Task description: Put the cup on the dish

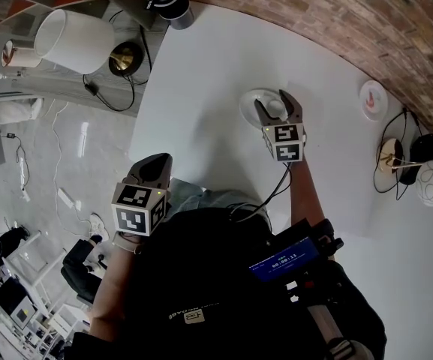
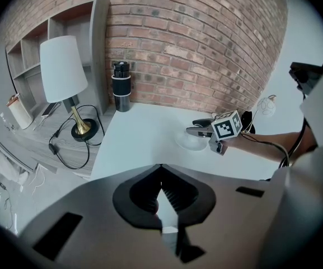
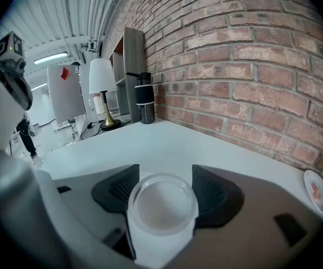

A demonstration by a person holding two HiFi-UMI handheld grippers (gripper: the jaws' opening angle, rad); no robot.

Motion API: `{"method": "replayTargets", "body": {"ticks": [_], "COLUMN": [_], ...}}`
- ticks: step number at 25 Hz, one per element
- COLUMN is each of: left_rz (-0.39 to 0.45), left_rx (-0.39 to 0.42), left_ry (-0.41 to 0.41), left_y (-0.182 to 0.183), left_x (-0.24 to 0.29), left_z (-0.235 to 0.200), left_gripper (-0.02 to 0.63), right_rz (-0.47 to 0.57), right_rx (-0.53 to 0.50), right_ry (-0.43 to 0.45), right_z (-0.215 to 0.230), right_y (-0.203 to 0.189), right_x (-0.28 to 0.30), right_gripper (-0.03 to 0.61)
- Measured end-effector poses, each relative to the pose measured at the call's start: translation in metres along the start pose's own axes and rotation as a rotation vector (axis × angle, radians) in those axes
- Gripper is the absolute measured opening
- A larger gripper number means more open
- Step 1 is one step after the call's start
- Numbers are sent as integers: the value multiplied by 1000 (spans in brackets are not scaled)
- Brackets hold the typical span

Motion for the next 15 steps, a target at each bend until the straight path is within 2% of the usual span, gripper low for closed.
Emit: {"method": "replayTargets", "body": {"ticks": [7, 15], "left_rz": [16, 37], "left_rx": [19, 64], "left_ry": [-16, -51], "left_y": [5, 13], "left_x": [-1, -1], "left_z": [1, 4], "left_gripper": [5, 5], "right_rz": [75, 134], "right_rx": [101, 88], "right_ry": [-7, -62], "right_z": [3, 6], "right_y": [13, 36], "right_x": [-19, -46], "right_gripper": [275, 275]}}
Point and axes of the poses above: the fingertips, and each gripper's own axes: x forward along the fingers, z to its right, y out of its top, the point moved 8 cm from there along -x, backward along the fingers, and after that the axes turned 3 degrees about y, right-handed, at the moved point
